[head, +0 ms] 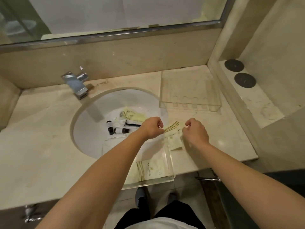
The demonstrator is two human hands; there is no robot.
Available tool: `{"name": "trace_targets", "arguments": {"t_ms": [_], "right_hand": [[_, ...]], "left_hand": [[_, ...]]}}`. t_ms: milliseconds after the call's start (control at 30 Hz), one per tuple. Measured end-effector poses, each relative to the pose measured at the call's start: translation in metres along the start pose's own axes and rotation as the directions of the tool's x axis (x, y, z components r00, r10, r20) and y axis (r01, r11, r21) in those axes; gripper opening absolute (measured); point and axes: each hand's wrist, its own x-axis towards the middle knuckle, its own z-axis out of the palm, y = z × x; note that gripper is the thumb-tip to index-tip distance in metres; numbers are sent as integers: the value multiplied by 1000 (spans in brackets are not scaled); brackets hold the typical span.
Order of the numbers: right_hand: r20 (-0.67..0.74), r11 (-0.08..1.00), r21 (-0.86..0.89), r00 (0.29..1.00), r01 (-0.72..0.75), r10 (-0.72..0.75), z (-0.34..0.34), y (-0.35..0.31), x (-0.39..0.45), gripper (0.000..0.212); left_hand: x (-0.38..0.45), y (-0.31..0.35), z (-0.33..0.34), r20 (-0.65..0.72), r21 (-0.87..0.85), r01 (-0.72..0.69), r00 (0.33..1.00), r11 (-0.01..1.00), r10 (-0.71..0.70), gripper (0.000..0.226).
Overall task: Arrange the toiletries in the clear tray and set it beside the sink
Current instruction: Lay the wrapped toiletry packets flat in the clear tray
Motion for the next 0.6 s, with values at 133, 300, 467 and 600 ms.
{"name": "trace_targets", "arguments": {"t_ms": [133,300,467,600], "right_hand": [[133,998,55,991,-23,15,4,18,11,31],[193,997,74,981,-30,16,16,17,19,35],[256,997,10,964,-79,74,21,20,27,23],[294,997,59,955,-52,32,18,24,33,27]], "left_hand": [[21,18,17,70,134,-7,998,991,-2,52],[36,31,34,94,320,-30,996,947,0,79],[41,31,41,88,435,-47,996,899,10,77],[44,35,34,76,400,-8,997,917,-24,66]]}}
